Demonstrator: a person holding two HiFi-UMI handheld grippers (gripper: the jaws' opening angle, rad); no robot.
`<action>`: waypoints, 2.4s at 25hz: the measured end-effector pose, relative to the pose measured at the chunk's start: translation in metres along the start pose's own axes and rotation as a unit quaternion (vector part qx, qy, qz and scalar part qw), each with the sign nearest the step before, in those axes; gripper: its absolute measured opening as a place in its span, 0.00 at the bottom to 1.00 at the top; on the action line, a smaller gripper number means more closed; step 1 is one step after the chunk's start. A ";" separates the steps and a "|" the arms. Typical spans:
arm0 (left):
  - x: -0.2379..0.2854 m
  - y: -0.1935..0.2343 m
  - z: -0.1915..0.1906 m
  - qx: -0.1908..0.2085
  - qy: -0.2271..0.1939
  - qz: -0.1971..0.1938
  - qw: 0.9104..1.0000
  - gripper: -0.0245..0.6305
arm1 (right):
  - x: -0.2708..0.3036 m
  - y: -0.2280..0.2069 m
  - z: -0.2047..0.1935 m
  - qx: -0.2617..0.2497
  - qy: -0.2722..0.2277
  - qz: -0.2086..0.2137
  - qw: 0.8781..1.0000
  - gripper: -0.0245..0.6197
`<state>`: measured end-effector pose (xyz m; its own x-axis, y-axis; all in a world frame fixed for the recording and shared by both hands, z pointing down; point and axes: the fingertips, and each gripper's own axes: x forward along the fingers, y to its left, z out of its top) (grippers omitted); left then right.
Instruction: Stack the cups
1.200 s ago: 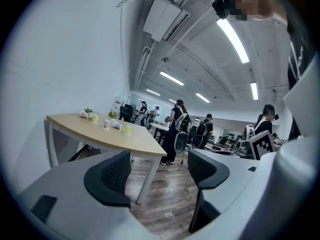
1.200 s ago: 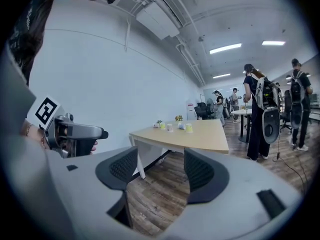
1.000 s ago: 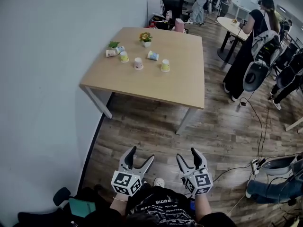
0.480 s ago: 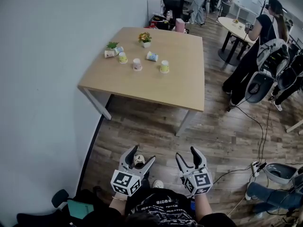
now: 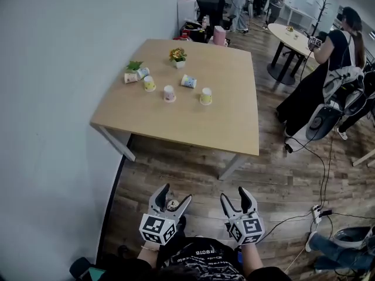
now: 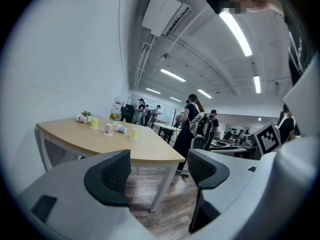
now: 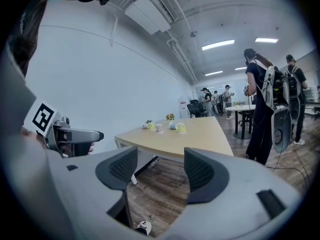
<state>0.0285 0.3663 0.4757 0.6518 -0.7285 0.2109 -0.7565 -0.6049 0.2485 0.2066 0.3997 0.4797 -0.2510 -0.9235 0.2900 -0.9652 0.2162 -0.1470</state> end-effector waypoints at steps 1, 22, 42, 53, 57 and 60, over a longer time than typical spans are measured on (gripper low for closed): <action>0.008 0.010 0.004 -0.001 0.001 -0.004 1.000 0.60 | 0.011 0.000 0.002 0.002 0.002 -0.004 1.000 0.51; 0.111 0.191 0.063 -0.007 0.039 -0.036 0.999 0.60 | 0.196 0.039 0.050 0.018 0.015 -0.048 0.999 0.51; 0.177 0.258 0.086 -0.008 0.026 0.003 1.000 0.59 | 0.302 -0.012 0.079 0.012 0.015 -0.044 0.999 0.51; 0.268 0.297 0.126 -0.021 0.015 0.067 0.997 0.59 | 0.410 -0.081 0.124 -0.004 0.027 0.003 1.000 0.51; 0.294 0.295 0.135 -0.017 0.017 0.079 0.997 0.59 | 0.439 -0.104 0.140 -0.014 0.029 0.021 0.999 0.51; 0.310 0.299 0.136 -0.014 0.018 0.087 0.996 0.59 | 0.460 -0.120 0.145 -0.023 0.033 0.027 0.999 0.51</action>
<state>-0.0026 -0.0845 0.4864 0.5133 -0.8091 0.2862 -0.8565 -0.4618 0.2307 0.2177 -0.0967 0.4931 -0.3049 -0.8875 0.3456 -0.9523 0.2802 -0.1207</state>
